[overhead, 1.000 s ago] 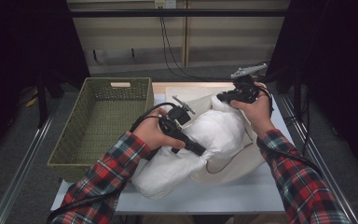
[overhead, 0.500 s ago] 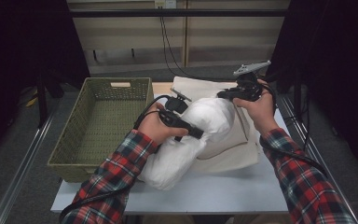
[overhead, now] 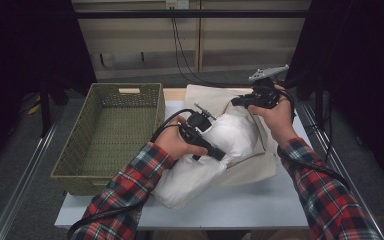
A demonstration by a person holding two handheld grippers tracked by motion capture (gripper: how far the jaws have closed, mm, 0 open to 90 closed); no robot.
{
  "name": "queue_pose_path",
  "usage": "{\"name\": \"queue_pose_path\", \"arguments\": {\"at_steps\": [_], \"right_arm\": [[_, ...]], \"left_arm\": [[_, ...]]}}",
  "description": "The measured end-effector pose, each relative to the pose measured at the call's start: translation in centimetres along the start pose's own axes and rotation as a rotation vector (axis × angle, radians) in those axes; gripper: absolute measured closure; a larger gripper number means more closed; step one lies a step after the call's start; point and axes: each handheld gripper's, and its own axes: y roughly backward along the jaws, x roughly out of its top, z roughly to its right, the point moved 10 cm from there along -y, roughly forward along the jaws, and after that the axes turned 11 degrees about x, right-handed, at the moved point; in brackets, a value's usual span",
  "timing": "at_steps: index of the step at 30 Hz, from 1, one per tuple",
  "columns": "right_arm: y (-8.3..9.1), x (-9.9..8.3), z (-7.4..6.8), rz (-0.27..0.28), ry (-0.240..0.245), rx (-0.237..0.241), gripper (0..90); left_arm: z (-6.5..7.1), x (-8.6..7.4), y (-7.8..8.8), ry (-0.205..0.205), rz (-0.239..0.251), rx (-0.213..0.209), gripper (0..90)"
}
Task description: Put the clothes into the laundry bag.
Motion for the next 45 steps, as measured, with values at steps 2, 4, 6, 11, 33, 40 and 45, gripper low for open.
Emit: {"name": "queue_pose_path", "arguments": {"at_steps": [2,4,6,11,33,40,45], "right_arm": [[-0.1,0.1,-0.2,0.001,0.0,0.005,86.3],[-0.1,0.2,-0.3,0.003,0.003,0.003,86.3],[-0.1,0.3,-0.5,0.0,0.005,0.013,86.3],[0.0,0.2,-0.7,-0.008,0.013,0.016,86.3],[0.5,0.1,-0.7,0.003,0.015,0.027,86.4],[0.1,0.1,-0.9,-0.003,0.025,0.03,86.4],[0.0,0.2,-1.1,-0.005,0.022,0.031,86.5]], "left_arm": [[0.1,-0.1,-0.3,0.008,-0.007,-0.006,54.1],[-0.1,-0.1,-0.5,0.013,-0.01,0.008,54.1],[-0.6,0.1,-0.6,0.04,-0.003,0.034,54.1],[-2.2,0.7,-0.5,0.104,0.024,0.103,54.1],[-3.9,1.6,-0.9,0.151,0.083,0.206,54.3],[-2.8,1.4,-2.0,0.102,0.064,0.158,54.3],[-2.4,1.3,-2.9,0.106,0.057,0.147,54.3]]}}
